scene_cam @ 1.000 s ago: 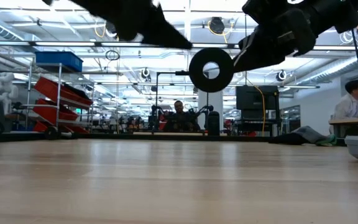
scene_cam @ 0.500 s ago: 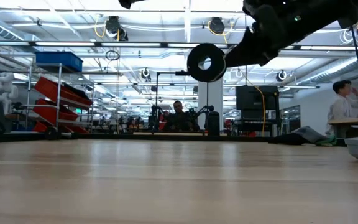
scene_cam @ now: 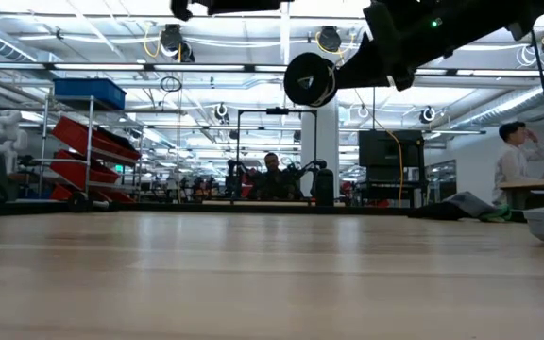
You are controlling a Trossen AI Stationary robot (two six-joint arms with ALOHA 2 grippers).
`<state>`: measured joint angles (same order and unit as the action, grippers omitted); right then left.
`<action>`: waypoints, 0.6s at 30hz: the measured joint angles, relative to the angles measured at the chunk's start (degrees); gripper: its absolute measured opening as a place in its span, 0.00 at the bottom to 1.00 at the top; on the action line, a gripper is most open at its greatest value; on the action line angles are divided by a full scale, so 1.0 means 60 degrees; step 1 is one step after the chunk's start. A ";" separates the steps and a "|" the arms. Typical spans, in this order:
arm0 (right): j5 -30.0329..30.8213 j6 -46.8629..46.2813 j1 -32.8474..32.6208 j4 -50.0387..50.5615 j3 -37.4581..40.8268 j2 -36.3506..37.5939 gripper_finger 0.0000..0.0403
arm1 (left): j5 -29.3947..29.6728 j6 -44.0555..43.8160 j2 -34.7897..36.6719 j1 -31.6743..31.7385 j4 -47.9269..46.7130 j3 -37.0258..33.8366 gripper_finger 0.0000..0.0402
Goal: Coil cords
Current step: Uncoil the white cable wire from the spool
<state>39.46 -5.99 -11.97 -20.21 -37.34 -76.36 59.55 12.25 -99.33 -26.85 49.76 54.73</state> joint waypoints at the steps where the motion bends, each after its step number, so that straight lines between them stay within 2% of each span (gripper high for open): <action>1: 0.0012 0.0131 0.0000 -0.0069 0.0000 0.0000 0.00 | -0.0189 -0.0336 -0.0070 0.0062 -0.0004 0.0051 0.30; 5: -0.0071 0.0345 -0.0005 -0.0271 0.0000 0.0000 0.00 | -0.1693 -0.0870 -0.0380 0.0279 0.0006 0.0134 0.30; 8: -0.0447 0.0349 -0.0026 -0.0153 0.0000 0.0000 0.00 | -0.1791 -0.0405 -0.0728 0.0284 -0.0035 0.0130 0.30; 13: -0.0932 -0.0042 -0.0026 0.0064 0.0000 0.0000 0.00 | -0.1621 0.1588 -0.1212 0.0284 0.0051 0.0291 0.30; 18: -0.1165 -0.0339 -0.0025 0.0092 0.0000 -0.0004 0.00 | -0.1375 0.4168 -0.1763 0.0309 0.0057 0.1117 0.30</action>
<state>32.47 -8.03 -12.12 -19.66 -37.34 -76.38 51.30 37.26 -109.91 -25.00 50.10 61.43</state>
